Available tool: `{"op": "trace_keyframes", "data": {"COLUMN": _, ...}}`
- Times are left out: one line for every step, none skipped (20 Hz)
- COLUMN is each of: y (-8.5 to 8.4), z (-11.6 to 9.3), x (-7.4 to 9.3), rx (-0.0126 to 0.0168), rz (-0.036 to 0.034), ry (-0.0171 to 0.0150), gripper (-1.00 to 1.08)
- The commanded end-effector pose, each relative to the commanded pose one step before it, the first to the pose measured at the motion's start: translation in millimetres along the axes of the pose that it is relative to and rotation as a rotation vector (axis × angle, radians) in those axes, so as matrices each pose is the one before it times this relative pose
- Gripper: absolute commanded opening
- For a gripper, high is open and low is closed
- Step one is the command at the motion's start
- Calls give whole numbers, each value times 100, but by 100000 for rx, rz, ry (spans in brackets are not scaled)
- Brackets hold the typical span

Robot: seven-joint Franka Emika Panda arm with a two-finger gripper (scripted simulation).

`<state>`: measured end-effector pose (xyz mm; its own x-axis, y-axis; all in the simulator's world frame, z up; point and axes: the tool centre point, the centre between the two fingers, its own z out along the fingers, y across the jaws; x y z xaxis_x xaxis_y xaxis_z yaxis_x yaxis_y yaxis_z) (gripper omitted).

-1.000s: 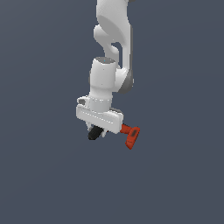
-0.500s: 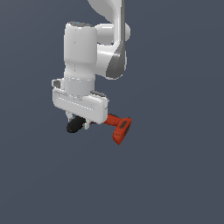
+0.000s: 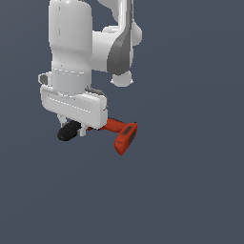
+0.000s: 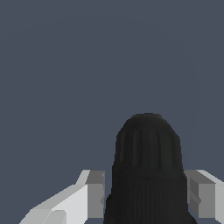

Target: Pick up the object and move it to a goal position.

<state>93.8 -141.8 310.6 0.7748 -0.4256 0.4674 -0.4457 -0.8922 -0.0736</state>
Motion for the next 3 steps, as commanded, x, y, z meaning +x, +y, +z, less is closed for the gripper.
{"op": "trace_keyframes", "data": {"y": -28, "z": -579, "x": 645, "rx": 342, "rz": 73, "ry": 681, "gripper": -100}}
{"op": "trace_keyframes", "data": {"y": 27, "z": 28, "x": 36, "rx": -45, "rz": 50, "ry": -15, "gripper": -100}}
{"op": "trace_keyframes", "data": {"y": -12, "z": 15, "x": -1, "rx": 0, "rz": 0, "ry": 0, "gripper": -100}}
